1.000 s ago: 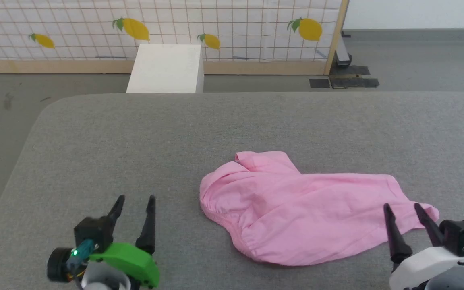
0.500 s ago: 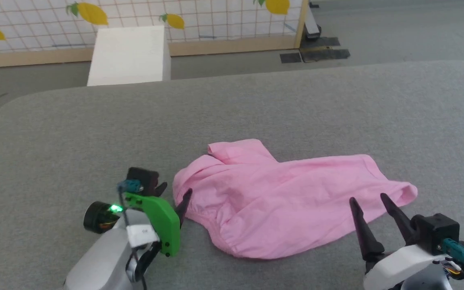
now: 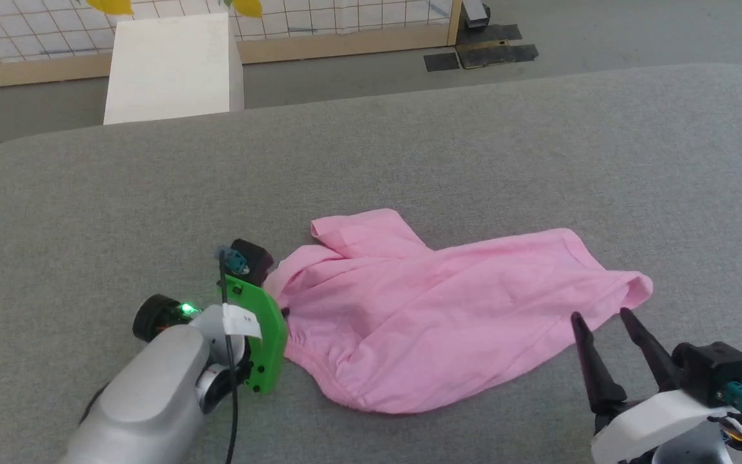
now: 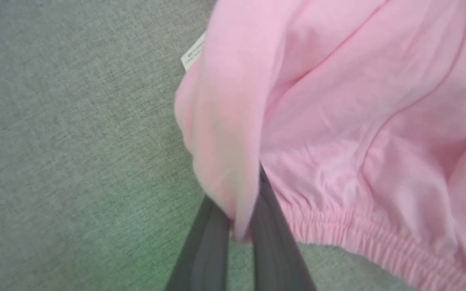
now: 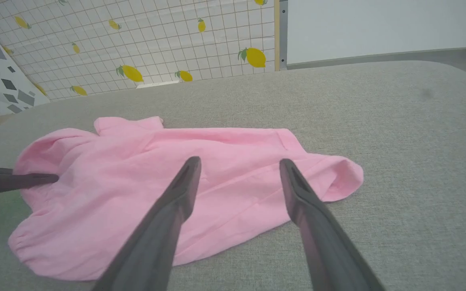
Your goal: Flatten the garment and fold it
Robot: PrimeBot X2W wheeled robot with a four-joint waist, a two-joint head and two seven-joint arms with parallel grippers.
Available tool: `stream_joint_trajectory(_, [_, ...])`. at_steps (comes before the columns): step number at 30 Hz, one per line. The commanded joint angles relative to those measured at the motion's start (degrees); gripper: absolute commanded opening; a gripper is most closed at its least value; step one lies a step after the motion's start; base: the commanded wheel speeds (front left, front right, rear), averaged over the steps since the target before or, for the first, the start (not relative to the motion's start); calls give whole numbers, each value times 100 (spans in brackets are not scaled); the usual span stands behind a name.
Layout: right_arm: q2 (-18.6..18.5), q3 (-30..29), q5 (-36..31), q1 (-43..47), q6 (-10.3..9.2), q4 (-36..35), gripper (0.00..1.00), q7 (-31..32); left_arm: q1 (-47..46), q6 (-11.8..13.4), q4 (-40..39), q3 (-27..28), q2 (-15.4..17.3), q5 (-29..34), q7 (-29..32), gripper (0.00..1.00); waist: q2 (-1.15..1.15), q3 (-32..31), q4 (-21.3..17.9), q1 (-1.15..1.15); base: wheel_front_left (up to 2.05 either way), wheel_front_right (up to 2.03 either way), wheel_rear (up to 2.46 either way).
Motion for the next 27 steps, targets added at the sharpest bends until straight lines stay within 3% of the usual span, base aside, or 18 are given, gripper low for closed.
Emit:
stream_joint_trajectory(1, [16, -45, 53, 21, -9, 14, 100, -59, -37, -30, -62, -27, 163, -40, 21, 0, 41, -105, 94, 0, 0, 0, 0])
stream_joint_trajectory(8, [16, -228, 167, 117, -9, 97, 100, -63, -121, 18, -903, 132, 1094, -128, 419, 0, 41, -314, 282, 0, 0, 0, 0])
stream_joint_trajectory(12, [16, -214, 185, 74, -9, 128, 100, -27, -424, 149, -1121, 319, 1402, -124, 635, 0, 41, -301, 277, 0, 0, 0, 0])
stream_joint_trajectory(17, [17, -57, 175, -118, -9, 139, 100, 29, -912, 361, -763, 586, 1269, -320, 805, 0, 41, -59, 36, 0, 0, 0, 0])
stream_joint_trajectory(27, [17, 152, 204, -418, -9, 219, 100, -8, -1500, 517, 748, 789, 629, -401, 143, 0, 41, 491, -448, 0, 0, 0, 0])
